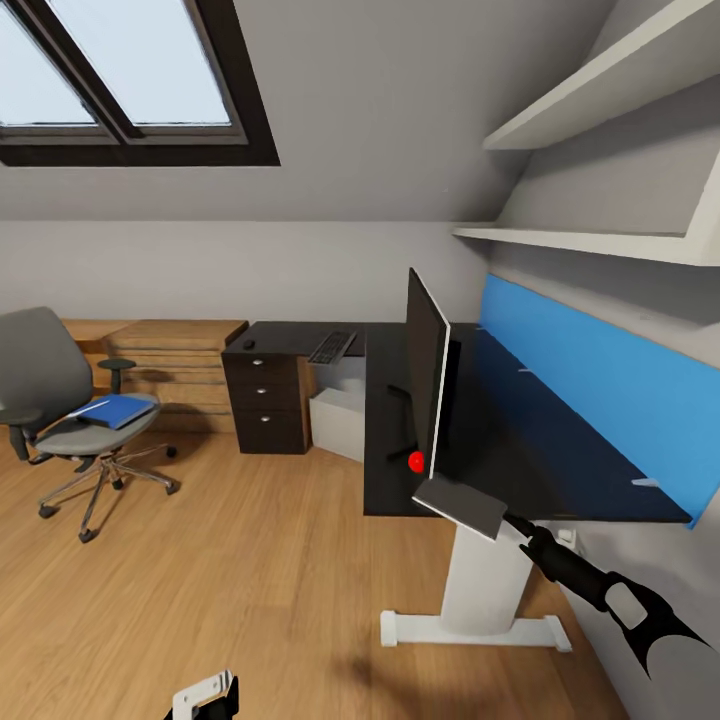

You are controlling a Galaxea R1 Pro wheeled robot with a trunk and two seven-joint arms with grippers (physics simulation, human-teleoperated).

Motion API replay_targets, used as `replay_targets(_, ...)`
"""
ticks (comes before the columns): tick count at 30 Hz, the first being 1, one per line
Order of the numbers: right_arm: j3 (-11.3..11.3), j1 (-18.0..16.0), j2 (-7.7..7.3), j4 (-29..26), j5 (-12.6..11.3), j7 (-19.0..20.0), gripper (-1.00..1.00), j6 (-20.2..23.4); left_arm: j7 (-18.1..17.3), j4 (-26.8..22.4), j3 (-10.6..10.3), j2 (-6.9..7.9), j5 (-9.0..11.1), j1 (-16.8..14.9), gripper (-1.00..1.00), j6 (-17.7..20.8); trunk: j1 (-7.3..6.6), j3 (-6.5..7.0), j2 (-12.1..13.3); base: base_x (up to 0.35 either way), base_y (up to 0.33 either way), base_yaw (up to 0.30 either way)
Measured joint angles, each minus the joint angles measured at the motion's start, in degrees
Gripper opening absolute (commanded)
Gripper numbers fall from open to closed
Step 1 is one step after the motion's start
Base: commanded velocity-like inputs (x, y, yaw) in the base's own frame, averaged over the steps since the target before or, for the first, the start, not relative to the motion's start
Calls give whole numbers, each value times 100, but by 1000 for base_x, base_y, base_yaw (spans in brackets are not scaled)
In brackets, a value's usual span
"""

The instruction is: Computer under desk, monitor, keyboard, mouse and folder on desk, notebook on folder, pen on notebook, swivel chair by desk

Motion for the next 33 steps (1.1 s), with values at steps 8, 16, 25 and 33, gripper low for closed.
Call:
replay_targets(8, 0, 1, 0, 1, 0, -4, 100, 0, 13, 0, 1, -6, 3, 0, 100, 5, 176, -144, -321, 1, 0, 0)
replay_targets(16, -1, 0, 10, 1, -1, -5, 100, -4, -3, 0, 1, -7, 3, 0, 100, 1, 176, -144, -322, 0, 0, 0)
replay_targets(25, -1, -1, 22, 1, 1, -6, 100, -8, -16, 0, 1, -2, 3, 0, 100, -1, 176, -144, -322, 0, 0, 0)
replay_targets(33, 0, 0, 25, 2, 3, -6, 100, -9, -18, -1, 2, 8, 2, 0, 100, -1, 175, -144, -322, 53, 75, 0)
